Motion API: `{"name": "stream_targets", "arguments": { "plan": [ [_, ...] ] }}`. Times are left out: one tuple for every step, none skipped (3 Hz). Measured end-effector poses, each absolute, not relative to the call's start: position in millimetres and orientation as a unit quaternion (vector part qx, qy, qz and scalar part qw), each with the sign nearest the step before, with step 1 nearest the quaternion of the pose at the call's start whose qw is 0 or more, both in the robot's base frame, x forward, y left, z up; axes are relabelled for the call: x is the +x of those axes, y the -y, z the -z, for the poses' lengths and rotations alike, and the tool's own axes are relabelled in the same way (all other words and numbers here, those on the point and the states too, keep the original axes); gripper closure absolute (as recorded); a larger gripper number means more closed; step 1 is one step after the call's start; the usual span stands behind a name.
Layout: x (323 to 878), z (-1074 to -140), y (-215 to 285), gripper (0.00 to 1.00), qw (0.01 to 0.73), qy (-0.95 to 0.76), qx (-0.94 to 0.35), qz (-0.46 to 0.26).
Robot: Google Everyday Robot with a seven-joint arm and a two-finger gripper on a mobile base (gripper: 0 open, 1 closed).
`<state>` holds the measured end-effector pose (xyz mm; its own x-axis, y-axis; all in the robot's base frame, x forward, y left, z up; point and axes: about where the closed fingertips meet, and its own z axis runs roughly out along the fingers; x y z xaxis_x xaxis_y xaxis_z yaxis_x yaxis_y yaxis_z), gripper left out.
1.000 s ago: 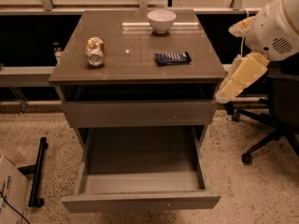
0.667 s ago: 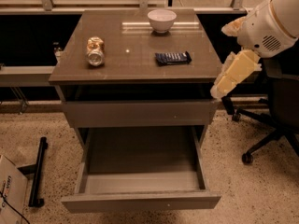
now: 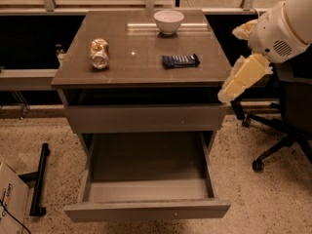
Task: Place rxbar blueberry into middle drawer
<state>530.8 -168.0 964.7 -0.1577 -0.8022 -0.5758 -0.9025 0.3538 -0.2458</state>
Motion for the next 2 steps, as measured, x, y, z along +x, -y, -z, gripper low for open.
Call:
{"name": "stream_targets", "arguments": {
  "plan": [
    [567.5,-953.8,143.8,0.0,0.364,-0.754,-0.538,-0.097],
    [598.0,-944.0,130.6,0.0,0.383,-0.753,-0.523,-0.107]
  ]
}}
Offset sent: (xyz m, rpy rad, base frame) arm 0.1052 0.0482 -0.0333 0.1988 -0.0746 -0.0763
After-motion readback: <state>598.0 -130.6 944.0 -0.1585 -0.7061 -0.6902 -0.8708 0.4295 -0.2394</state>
